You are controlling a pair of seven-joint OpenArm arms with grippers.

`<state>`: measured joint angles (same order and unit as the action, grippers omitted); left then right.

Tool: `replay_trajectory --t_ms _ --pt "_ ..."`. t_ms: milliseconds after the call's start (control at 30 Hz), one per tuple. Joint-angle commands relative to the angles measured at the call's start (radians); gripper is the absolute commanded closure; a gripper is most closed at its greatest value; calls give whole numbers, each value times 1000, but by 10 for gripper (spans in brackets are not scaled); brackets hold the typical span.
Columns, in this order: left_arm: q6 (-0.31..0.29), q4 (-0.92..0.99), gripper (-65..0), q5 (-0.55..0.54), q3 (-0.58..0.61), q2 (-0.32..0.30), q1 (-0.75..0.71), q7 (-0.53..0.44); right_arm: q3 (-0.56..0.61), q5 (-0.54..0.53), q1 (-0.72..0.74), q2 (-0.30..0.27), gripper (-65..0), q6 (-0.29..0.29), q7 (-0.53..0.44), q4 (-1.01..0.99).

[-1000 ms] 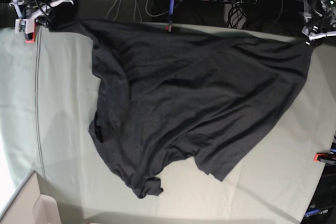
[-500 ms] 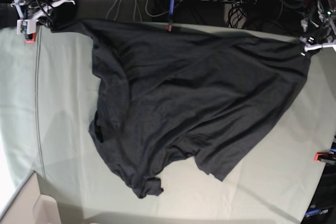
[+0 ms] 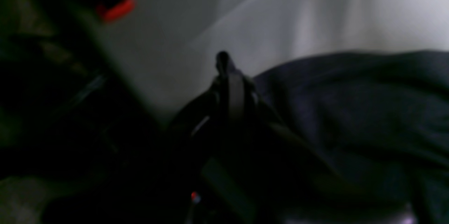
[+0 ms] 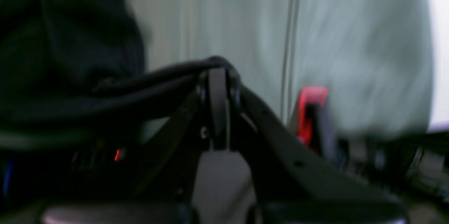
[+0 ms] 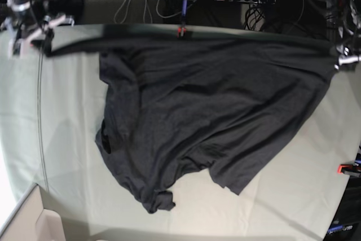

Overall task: Layout the t-shirt on the table in an organized manner, then fold the t-shirt properly
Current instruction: 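Hold the shirt edge with both grippers and lift it off the table, then raise the shirt high with both grippers and shake it out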

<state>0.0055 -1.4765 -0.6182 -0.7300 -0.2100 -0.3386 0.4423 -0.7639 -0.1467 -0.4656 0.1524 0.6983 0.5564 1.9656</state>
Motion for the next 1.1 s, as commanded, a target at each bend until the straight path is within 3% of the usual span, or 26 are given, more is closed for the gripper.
replay_trajectory --t_ms 0,100,200,333,500,600,733,867,1067 --pt "-5 -40 -1 -2 -3 -16 20 -26 -3 -17 20 -17 0 0 -23 27" --pt "-5 -91 -1 2 -1 -16 72 -23 -3 -17 115 -43 0 0 -19 24" --pt "-5 -134 -1 2 -1 -16 149 63 -1 -15 196 -66 0 0 11 25" --pt "-5 -151 -1 2 -1 -16 316 237 -1 -15 362 -129 0 0 120 22" --pt "3 -134 -2 2 65 -16 539 375 39 -15 614 -241 0 0 313 -12" --pt "6 -97 -2 2 154 -16 654 392 120 -15 739 -307 0 0 368 -65" --pt "6 -19 -2 4 289 -15 815 385 241 -15 919 -393 0 0 363 -190" --pt "8 126 -2 4 375 -15 1005 384 314 -17 1131 -440 0 0 363 -378" --pt "8 339 -2 25 436 -15 1304 369 324 -15 1431 -485 0 0 322 -642"
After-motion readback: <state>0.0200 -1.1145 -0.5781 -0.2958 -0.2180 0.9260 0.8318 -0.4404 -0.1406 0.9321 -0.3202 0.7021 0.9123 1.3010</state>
